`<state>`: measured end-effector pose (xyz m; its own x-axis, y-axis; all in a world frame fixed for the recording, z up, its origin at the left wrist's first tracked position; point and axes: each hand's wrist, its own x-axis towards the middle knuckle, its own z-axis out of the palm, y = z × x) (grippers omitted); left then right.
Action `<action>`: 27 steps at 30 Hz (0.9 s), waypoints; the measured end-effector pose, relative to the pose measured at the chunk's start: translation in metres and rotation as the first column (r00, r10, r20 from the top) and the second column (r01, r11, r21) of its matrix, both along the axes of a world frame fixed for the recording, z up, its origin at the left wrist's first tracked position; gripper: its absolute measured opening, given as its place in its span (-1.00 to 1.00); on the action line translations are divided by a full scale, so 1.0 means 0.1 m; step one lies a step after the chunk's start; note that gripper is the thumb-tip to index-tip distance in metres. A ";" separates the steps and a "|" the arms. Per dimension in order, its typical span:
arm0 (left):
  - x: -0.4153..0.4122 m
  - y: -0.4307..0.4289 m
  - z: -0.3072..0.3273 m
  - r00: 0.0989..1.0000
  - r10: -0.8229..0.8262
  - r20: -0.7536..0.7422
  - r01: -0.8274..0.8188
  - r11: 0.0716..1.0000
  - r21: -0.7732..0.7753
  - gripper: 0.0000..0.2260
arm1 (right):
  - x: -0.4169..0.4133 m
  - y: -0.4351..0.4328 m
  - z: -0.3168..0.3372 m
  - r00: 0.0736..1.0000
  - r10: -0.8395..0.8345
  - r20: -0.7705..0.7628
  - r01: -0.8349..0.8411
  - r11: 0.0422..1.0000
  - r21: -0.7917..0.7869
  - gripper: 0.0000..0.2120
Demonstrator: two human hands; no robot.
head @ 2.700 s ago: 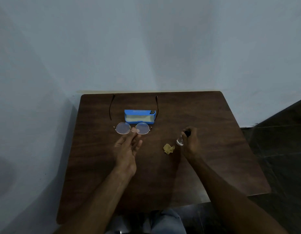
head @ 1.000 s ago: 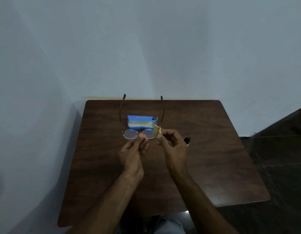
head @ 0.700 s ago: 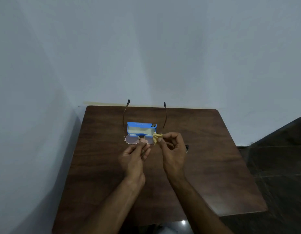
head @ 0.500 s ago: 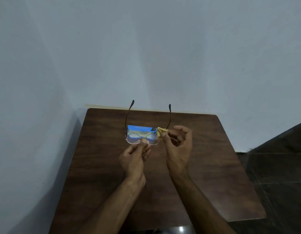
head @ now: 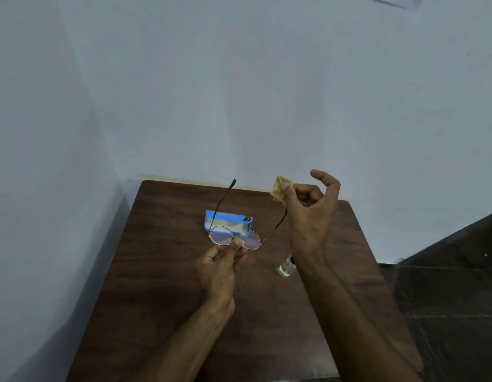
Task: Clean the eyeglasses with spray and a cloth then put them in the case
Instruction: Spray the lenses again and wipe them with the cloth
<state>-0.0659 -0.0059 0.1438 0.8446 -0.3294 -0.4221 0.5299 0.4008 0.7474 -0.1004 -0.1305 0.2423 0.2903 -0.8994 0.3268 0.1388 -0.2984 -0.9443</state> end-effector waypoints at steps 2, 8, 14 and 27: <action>0.00 0.01 0.01 1.000 0.008 -0.014 -0.008 1.000 -0.010 -0.88 | -0.01 0.01 0.00 1.000 0.005 -0.006 -0.005 1.000 -0.007 -0.49; -0.02 0.05 0.03 0.997 0.024 -0.068 -0.026 0.999 -0.031 -0.93 | -0.11 0.04 -0.12 0.999 0.035 0.012 -0.035 0.999 -0.002 -0.44; 0.00 0.04 0.11 0.996 0.034 -0.085 -0.040 0.997 -0.069 -0.94 | -0.18 0.17 -0.31 0.997 0.075 0.027 -0.075 0.997 -0.013 -0.44; 0.03 0.00 0.20 0.995 0.023 -0.101 -0.029 0.998 -0.063 -0.90 | -0.30 0.33 -0.81 0.987 0.159 -0.025 -0.157 0.986 0.053 -0.22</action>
